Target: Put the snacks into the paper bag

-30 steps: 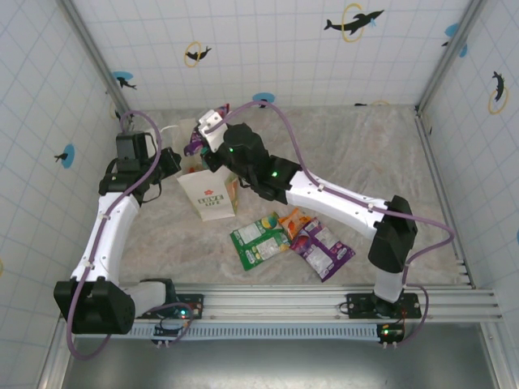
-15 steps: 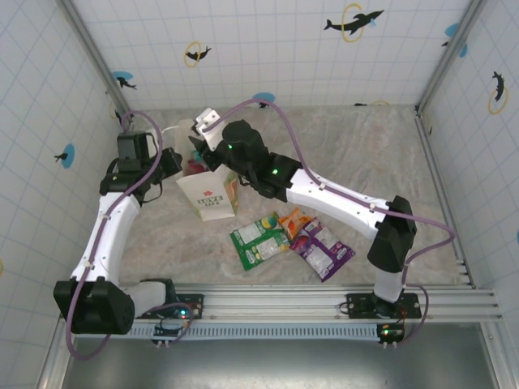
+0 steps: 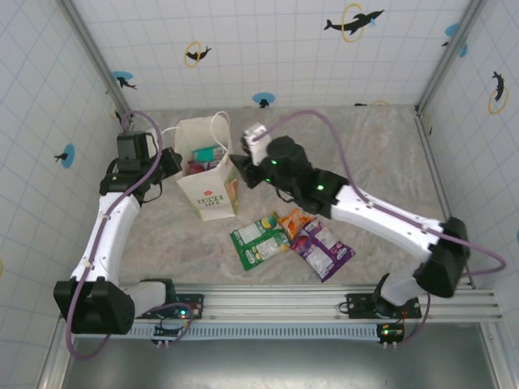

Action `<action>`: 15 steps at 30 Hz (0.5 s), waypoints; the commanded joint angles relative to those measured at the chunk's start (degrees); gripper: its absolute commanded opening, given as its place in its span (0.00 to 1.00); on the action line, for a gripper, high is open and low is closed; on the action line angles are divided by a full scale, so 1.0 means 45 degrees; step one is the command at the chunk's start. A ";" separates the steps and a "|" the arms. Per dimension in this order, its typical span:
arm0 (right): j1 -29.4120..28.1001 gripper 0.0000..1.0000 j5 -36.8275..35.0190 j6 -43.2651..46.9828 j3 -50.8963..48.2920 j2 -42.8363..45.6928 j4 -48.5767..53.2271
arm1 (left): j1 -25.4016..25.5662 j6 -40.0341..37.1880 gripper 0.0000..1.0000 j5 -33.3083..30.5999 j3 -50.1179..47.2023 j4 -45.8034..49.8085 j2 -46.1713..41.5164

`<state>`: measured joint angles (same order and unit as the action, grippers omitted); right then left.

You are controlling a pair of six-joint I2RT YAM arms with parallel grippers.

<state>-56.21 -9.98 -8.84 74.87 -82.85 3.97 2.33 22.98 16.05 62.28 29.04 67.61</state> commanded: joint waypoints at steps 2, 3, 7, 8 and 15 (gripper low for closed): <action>0.1131 0.45 0.1280 -0.3175 -0.2929 0.2071 0.1160 | 0.0113 0.0011 0.14 0.0356 -0.0032 -0.0216 -0.0221; 0.1364 0.46 0.1297 -0.3571 -0.3486 0.2501 0.1632 | 0.0108 -0.0013 0.14 0.0353 -0.0032 -0.0197 -0.0221; 0.2085 0.49 0.1616 -0.4491 -0.4954 0.3673 0.3745 | 0.0100 -0.0030 0.16 0.0385 -0.0009 -0.0121 -0.0317; 0.2390 0.50 0.1853 -0.4962 -0.5292 0.3931 0.4361 | 0.0108 -0.0029 0.16 0.0395 -0.0011 -0.0105 -0.0364; 0.4626 0.54 0.3899 -0.7156 -0.8308 0.6352 0.6158 | 0.0107 0.0029 0.16 0.0455 -0.0201 -0.0104 -0.0608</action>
<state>-38.04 1.87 -35.07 42.15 -58.83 25.85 2.33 22.98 16.67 62.26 29.04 66.17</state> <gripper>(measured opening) 0.532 0.158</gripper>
